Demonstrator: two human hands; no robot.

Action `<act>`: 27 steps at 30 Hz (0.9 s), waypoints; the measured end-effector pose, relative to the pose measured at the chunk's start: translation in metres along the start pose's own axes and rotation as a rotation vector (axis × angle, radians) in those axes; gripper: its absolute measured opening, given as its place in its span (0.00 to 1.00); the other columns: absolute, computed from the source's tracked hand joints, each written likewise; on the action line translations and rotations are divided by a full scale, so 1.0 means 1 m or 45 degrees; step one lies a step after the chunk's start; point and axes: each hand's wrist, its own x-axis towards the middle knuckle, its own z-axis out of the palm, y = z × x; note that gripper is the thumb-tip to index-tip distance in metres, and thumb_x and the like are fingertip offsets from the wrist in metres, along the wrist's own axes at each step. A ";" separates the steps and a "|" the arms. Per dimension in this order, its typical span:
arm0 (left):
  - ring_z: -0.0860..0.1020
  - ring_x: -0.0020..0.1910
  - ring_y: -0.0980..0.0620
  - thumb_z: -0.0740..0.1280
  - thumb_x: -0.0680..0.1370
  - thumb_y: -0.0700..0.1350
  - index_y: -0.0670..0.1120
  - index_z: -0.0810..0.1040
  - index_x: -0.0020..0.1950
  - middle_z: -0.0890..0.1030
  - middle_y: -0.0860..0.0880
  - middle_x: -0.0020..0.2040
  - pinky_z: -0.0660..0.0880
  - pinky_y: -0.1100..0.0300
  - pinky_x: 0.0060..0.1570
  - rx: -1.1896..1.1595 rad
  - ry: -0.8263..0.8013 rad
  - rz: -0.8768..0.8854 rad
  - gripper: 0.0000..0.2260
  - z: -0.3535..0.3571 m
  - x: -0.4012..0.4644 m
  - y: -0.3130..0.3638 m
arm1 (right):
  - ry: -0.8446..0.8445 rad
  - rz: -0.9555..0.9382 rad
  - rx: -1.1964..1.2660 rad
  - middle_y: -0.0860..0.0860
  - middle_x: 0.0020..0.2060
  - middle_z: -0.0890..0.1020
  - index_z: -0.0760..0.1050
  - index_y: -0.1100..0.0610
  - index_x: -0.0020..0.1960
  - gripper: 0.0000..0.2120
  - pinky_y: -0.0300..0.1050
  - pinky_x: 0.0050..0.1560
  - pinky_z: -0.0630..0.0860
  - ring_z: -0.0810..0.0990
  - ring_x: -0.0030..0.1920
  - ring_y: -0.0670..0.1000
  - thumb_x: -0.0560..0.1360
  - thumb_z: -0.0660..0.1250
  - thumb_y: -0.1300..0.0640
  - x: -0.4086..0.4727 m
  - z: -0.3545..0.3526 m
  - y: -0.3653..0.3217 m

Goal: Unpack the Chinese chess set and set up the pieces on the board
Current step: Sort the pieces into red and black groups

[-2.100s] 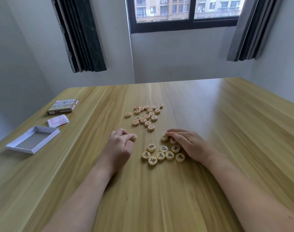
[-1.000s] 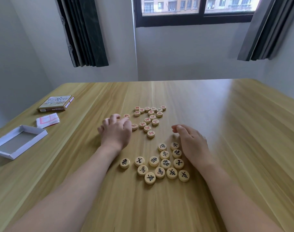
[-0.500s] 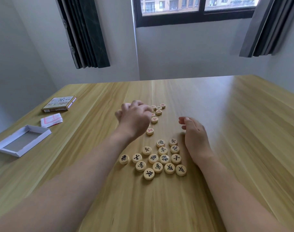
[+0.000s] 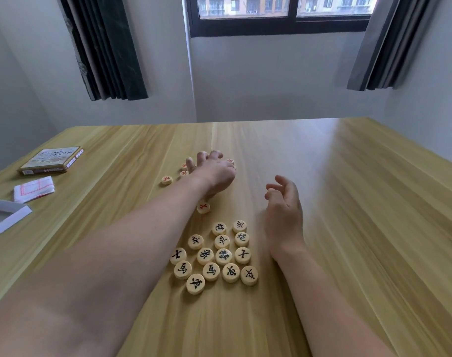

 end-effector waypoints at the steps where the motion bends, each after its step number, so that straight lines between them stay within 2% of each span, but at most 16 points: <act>1: 0.51 0.74 0.43 0.50 0.78 0.45 0.61 0.74 0.67 0.57 0.52 0.77 0.45 0.40 0.71 0.016 -0.005 0.051 0.23 0.001 0.000 0.001 | 0.024 0.010 0.019 0.45 0.56 0.77 0.69 0.49 0.66 0.18 0.50 0.59 0.74 0.76 0.56 0.46 0.77 0.56 0.55 0.001 0.000 0.001; 4: 0.54 0.73 0.45 0.51 0.78 0.47 0.65 0.76 0.63 0.59 0.56 0.76 0.50 0.43 0.69 0.050 -0.005 0.193 0.21 0.001 -0.011 -0.003 | 0.113 0.060 0.100 0.44 0.54 0.78 0.70 0.47 0.62 0.20 0.56 0.61 0.74 0.77 0.56 0.48 0.72 0.54 0.52 0.004 -0.002 0.002; 7: 0.56 0.72 0.48 0.50 0.77 0.47 0.68 0.79 0.55 0.62 0.60 0.74 0.52 0.45 0.68 0.095 -0.026 0.370 0.22 -0.002 -0.034 -0.019 | 0.123 0.096 0.116 0.44 0.54 0.78 0.72 0.47 0.61 0.19 0.56 0.62 0.74 0.77 0.57 0.50 0.71 0.54 0.52 0.003 -0.003 -0.001; 9: 0.58 0.72 0.51 0.52 0.74 0.48 0.69 0.79 0.46 0.66 0.62 0.71 0.52 0.46 0.68 -0.033 -0.051 0.464 0.20 -0.006 -0.049 -0.040 | 0.056 0.088 0.077 0.44 0.54 0.79 0.73 0.48 0.61 0.17 0.53 0.62 0.73 0.77 0.57 0.48 0.75 0.55 0.54 -0.001 -0.004 -0.002; 11: 0.62 0.72 0.52 0.53 0.69 0.54 0.69 0.79 0.45 0.70 0.63 0.68 0.54 0.43 0.72 -0.260 -0.010 0.466 0.17 -0.011 -0.058 -0.065 | -0.054 0.070 0.017 0.45 0.54 0.80 0.74 0.50 0.61 0.15 0.48 0.62 0.73 0.76 0.57 0.46 0.77 0.56 0.56 -0.004 -0.004 -0.003; 14: 0.69 0.68 0.46 0.54 0.67 0.55 0.67 0.78 0.50 0.73 0.55 0.68 0.60 0.42 0.72 -0.509 0.135 0.222 0.18 -0.017 -0.065 -0.095 | -0.231 0.042 -0.129 0.46 0.57 0.80 0.75 0.51 0.62 0.15 0.43 0.61 0.70 0.75 0.59 0.46 0.78 0.57 0.56 -0.006 -0.003 -0.006; 16: 0.66 0.69 0.44 0.57 0.66 0.55 0.63 0.76 0.60 0.70 0.51 0.71 0.60 0.45 0.72 -0.514 0.181 0.040 0.24 -0.015 -0.070 -0.111 | -0.314 0.001 -0.277 0.45 0.59 0.79 0.75 0.51 0.64 0.16 0.43 0.62 0.68 0.74 0.61 0.46 0.78 0.57 0.54 -0.008 -0.001 -0.004; 18: 0.61 0.73 0.44 0.60 0.66 0.61 0.58 0.69 0.72 0.64 0.49 0.76 0.58 0.47 0.73 -0.444 0.129 -0.059 0.33 -0.009 -0.075 -0.122 | -0.339 -0.036 -0.394 0.44 0.61 0.78 0.74 0.49 0.65 0.17 0.48 0.67 0.68 0.73 0.62 0.46 0.78 0.56 0.53 -0.008 0.002 0.000; 22: 0.52 0.78 0.45 0.66 0.63 0.75 0.60 0.53 0.79 0.50 0.51 0.80 0.52 0.45 0.76 -0.234 0.004 -0.050 0.49 0.002 -0.079 -0.132 | -0.373 -0.039 -0.524 0.45 0.64 0.76 0.72 0.46 0.65 0.20 0.54 0.71 0.63 0.71 0.66 0.48 0.75 0.54 0.52 0.008 0.014 -0.002; 27: 0.37 0.79 0.47 0.60 0.60 0.79 0.63 0.41 0.79 0.37 0.51 0.80 0.36 0.42 0.76 -0.075 -0.070 0.072 0.53 0.009 -0.064 -0.117 | -0.546 -0.028 -0.725 0.49 0.73 0.67 0.64 0.44 0.72 0.24 0.55 0.73 0.57 0.63 0.72 0.54 0.76 0.54 0.51 0.050 0.032 -0.009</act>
